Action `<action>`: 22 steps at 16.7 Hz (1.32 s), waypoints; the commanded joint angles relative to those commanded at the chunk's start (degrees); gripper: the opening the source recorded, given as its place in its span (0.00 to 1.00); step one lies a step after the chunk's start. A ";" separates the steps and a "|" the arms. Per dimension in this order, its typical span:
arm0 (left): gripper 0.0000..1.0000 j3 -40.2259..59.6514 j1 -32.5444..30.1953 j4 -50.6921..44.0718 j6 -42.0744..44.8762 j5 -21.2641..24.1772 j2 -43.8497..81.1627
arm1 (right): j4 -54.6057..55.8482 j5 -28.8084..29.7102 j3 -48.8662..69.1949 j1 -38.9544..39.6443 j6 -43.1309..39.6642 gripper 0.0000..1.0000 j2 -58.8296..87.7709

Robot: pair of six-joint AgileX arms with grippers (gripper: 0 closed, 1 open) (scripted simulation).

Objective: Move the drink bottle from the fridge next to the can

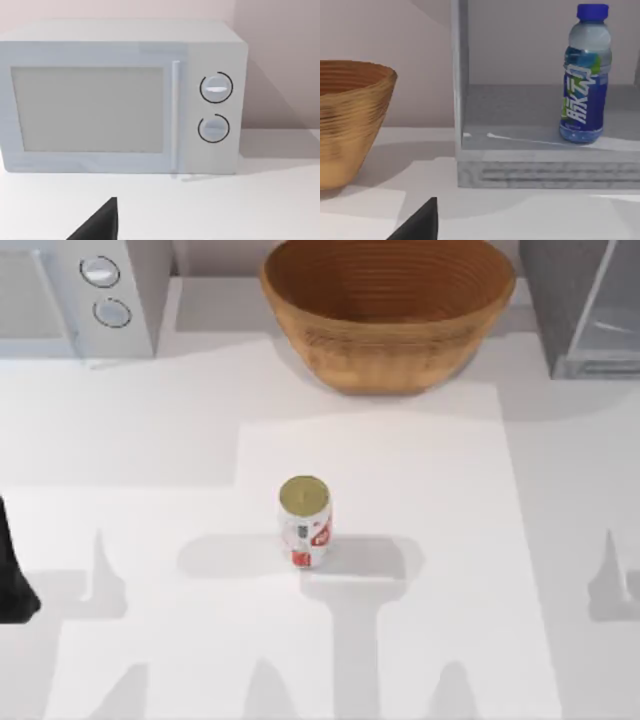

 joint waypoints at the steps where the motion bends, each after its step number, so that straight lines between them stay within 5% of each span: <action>1: 1.00 0.00 0.00 0.00 0.00 0.00 0.00 | 0.00 0.00 0.00 0.00 0.00 1.00 0.00; 9: 1.00 0.00 0.00 0.00 0.00 0.00 0.00 | 11.91 -1.72 9.35 -2.66 -0.02 1.00 16.82; 22: 1.00 0.00 0.00 0.00 0.00 0.00 0.00 | 53.42 -9.79 41.17 -11.20 0.18 1.00 95.06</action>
